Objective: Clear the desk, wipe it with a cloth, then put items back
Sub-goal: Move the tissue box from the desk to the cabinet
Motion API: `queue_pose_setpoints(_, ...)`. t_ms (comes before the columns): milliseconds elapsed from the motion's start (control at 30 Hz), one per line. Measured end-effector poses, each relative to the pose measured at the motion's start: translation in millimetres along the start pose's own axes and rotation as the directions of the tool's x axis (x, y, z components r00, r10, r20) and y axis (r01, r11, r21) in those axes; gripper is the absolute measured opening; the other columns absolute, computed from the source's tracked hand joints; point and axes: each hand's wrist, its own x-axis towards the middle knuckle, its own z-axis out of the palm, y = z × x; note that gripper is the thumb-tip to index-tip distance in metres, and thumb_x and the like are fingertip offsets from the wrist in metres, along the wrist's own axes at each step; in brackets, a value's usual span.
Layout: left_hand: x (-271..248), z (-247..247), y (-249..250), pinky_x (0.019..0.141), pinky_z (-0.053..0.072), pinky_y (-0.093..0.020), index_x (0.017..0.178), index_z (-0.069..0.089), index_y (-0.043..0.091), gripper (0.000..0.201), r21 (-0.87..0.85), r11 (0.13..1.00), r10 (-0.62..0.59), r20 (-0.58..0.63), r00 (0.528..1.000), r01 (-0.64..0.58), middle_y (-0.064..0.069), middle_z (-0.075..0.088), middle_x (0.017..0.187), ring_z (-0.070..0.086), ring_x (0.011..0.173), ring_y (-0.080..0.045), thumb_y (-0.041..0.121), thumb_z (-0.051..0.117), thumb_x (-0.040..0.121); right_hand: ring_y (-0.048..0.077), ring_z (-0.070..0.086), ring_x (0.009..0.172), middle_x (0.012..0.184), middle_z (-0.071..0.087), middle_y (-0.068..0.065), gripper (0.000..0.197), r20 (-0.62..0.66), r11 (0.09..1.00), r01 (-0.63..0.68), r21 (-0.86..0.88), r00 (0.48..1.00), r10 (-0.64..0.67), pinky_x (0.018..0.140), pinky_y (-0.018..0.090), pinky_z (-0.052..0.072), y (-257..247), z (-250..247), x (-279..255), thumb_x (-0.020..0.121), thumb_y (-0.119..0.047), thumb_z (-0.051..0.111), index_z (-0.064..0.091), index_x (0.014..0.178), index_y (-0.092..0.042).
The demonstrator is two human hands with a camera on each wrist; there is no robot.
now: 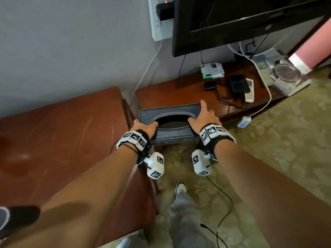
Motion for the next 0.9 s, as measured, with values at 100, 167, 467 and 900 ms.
queue_pose_setpoints(100, 21.9, 28.7, 16.1, 0.103, 0.048, -0.047, 0.153, 0.026, 0.020, 0.097, -0.033, 0.998, -0.055, -0.033, 0.998, 0.054, -0.011, 0.053, 0.143, 0.057, 0.121, -0.038, 0.067, 0.063, 0.076, 0.043, 0.049, 0.127, 0.153, 0.033, 0.015, 0.086, 0.046, 1.000, -0.009, 0.013, 0.999, 0.008, 0.096, 0.048, 0.046, 8.6, 5.5, 46.2, 0.095, -0.043, 0.057, -0.001, 0.159, -0.032)
queue_pose_setpoints(167, 34.8, 44.4, 22.9, 0.102, 0.048, -0.047, 0.152, 0.027, 0.019, 0.094, -0.053, 0.994, -0.096, -0.037, 0.995, 0.094, -0.011, 0.055, 0.140, 0.058, 0.119, -0.038, 0.065, 0.064, 0.078, 0.042, 0.049, 0.128, 0.153, 0.033, 0.014, 0.086, 0.074, 1.000, -0.008, 0.008, 0.997, 0.008, 0.096, 0.049, 0.046, 12.7, 11.0, 71.5, 0.096, -0.040, 0.056, -0.001, 0.159, -0.031)
queue_pose_setpoints(467, 90.2, 69.9, 39.6, 0.104, 0.047, -0.046, 0.151, 0.027, 0.019, 0.093, -0.119, 0.977, -0.190, -0.090, 0.978, 0.179, -0.012, 0.056, 0.139, 0.058, 0.120, -0.038, 0.062, 0.065, 0.078, 0.042, 0.047, 0.129, 0.154, 0.032, 0.017, 0.083, 0.170, 1.000, 0.027, 0.014, 0.985, -0.029, 0.100, 0.050, 0.045, -1.9, 30.1, 141.7, 0.099, -0.036, 0.054, -0.003, 0.159, -0.029)
queue_pose_setpoints(900, 112.4, 90.0, 36.9, 0.101, 0.048, -0.043, 0.148, 0.030, 0.018, 0.083, -0.175, 0.959, -0.237, -0.073, 0.969, 0.221, -0.013, 0.058, 0.135, 0.059, 0.117, -0.036, 0.055, 0.067, 0.083, 0.042, 0.046, 0.130, 0.153, 0.034, 0.016, 0.079, 0.198, 0.998, 0.039, -0.049, 0.980, -0.028, 0.101, 0.050, 0.043, -6.5, 50.2, 170.9, 0.102, -0.038, 0.050, -0.003, 0.159, -0.031)
